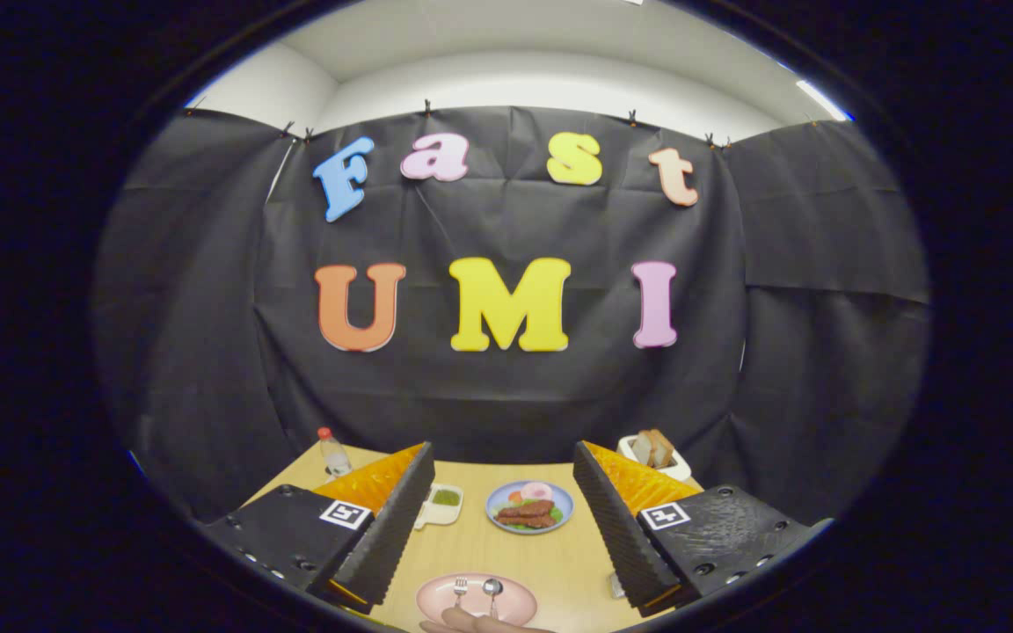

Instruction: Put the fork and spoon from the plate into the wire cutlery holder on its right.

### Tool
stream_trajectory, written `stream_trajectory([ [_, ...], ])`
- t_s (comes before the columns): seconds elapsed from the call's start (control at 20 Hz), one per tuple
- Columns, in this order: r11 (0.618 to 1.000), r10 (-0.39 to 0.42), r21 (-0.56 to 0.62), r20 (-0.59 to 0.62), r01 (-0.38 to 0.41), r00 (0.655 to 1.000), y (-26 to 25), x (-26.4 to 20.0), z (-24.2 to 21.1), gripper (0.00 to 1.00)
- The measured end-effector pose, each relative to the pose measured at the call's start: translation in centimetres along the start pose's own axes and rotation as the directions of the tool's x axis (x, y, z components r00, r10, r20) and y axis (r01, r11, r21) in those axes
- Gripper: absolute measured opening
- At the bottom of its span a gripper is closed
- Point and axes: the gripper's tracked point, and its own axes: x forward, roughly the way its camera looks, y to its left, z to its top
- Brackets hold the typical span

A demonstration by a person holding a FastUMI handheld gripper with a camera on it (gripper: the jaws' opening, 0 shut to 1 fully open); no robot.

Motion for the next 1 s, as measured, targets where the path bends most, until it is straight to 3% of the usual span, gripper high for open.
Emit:
stream_trajectory([
  [0.15,1.000,-0.007,-0.026,-0.131,0.004,0.991,0.2,2.1,-7.5,0.95],
  [0.4,0.999,-0.011,-0.035,-0.330,0.000,0.944,0.5,3.6,-19.2,0.96],
  [0.6,1.000,-0.021,-0.022,-0.480,0.012,0.877,0.3,4.6,-27.3,0.96],
  [0.9,1.000,-0.014,-0.025,-0.561,0.000,0.828,1.2,4.4,-34.2,0.95],
  [1.0,1.000,-0.013,-0.027,-0.559,-0.003,0.829,1.3,4.9,-35.6,0.88],
])
